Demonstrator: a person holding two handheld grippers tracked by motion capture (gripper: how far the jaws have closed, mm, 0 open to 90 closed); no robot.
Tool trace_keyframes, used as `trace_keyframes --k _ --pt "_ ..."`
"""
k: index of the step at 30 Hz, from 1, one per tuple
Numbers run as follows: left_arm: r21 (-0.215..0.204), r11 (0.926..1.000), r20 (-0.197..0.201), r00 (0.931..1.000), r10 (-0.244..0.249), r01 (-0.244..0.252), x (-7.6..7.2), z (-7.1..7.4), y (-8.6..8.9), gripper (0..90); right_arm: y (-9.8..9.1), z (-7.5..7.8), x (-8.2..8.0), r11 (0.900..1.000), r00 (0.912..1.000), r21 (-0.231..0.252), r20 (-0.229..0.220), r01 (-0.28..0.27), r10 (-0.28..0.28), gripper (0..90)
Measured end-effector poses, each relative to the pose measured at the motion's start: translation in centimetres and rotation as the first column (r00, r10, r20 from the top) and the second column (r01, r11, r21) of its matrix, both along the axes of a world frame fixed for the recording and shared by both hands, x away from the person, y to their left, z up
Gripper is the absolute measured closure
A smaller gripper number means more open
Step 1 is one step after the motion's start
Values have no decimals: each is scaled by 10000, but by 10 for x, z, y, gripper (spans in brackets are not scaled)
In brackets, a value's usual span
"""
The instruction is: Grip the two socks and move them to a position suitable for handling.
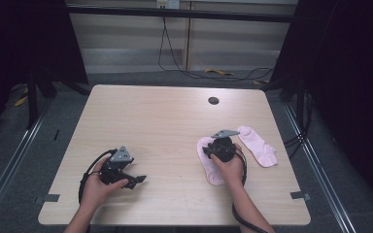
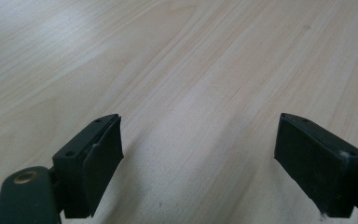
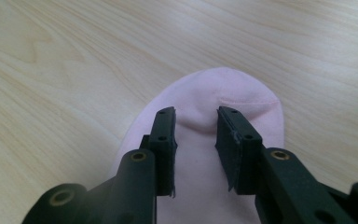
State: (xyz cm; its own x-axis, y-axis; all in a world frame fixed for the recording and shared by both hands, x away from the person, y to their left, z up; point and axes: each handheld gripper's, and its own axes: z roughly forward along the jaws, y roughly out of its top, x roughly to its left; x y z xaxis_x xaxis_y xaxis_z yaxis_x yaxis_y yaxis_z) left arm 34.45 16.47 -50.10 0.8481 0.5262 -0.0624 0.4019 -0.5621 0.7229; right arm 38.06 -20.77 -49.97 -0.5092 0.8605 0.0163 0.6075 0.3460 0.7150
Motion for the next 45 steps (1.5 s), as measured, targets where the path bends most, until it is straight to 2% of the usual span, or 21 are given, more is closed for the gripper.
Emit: trace_keyframes --k 7,13,18,24,38,45 --pt "12 10000 -64 10000 -4 4 0 0 0 148 8 -2 -2 9996 9999 220 77 -155 153 668" --pt "237 9996 -12 9999 -124 125 0 0 -1 148 19 -2 -5 9985 9986 162 59 -523 522 660" --pt "177 9997 -38 9999 -140 140 -1 0 -2 149 30 -2 -8 9954 9956 197 36 -940 940 659" --pt "218 9996 -4 9999 -151 151 -1 0 -2 149 38 -2 -10 9931 9934 248 -11 -1142 1143 654" --pt "125 9999 -16 10000 -84 84 -1 1 -2 150 61 -3 -16 9781 9788 429 -89 -2038 2044 645" --pt "196 9997 15 9999 -162 162 -1 2 -1 151 71 -4 -19 9730 9744 535 -49 -2244 2250 645"
